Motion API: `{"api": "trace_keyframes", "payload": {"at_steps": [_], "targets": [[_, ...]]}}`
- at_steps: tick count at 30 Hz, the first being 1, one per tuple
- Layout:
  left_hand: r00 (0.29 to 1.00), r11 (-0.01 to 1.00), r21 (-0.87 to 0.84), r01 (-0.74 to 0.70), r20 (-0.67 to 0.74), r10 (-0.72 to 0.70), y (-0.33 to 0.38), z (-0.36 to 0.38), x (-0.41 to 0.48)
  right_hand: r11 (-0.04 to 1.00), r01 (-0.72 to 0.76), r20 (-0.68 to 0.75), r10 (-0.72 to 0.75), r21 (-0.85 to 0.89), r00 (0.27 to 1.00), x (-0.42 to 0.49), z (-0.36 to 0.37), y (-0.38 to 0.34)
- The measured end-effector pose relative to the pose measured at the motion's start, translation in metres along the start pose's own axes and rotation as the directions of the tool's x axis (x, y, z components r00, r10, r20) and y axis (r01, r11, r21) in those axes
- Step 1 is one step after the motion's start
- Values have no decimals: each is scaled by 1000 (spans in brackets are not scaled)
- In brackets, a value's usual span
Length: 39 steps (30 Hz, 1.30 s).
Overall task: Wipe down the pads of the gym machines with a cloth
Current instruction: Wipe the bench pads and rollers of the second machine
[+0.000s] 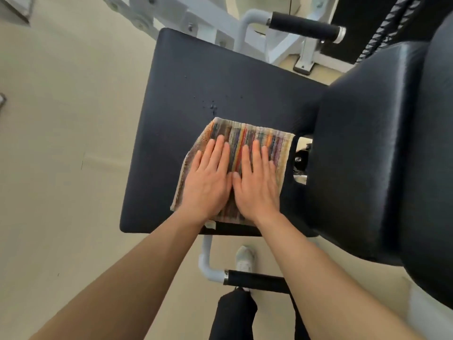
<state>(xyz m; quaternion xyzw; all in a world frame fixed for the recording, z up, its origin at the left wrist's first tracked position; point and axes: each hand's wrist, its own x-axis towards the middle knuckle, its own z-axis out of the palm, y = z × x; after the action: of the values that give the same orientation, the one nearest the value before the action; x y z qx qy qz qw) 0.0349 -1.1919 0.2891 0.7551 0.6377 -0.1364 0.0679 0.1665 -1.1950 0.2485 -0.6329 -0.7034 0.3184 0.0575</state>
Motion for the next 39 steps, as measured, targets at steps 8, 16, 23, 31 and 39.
{"api": "trace_keyframes", "payload": {"at_steps": [8, 16, 23, 31, 39], "targets": [[982, 997, 27, 70, -175, -65, -58, -13, 127, 994, 57, -222, -76, -92, 972, 147, -18, -17], [986, 998, 30, 59, -157, -53, -58, 0, 73, 993, 85, -198, -99, -77, 975, 94, 4, -23], [996, 996, 67, 55, -75, -50, -54, 15, 15, 987, 134, -71, -141, -93, 987, 38, 24, -20], [986, 997, 5, 82, -145, -80, -88, -36, 170, 994, 64, -188, -79, -83, 979, 192, -38, -36], [966, 974, 25, 227, -135, -222, -116, -6, 32, 943, 311, -131, -326, -119, 936, 101, 13, -83]]}}
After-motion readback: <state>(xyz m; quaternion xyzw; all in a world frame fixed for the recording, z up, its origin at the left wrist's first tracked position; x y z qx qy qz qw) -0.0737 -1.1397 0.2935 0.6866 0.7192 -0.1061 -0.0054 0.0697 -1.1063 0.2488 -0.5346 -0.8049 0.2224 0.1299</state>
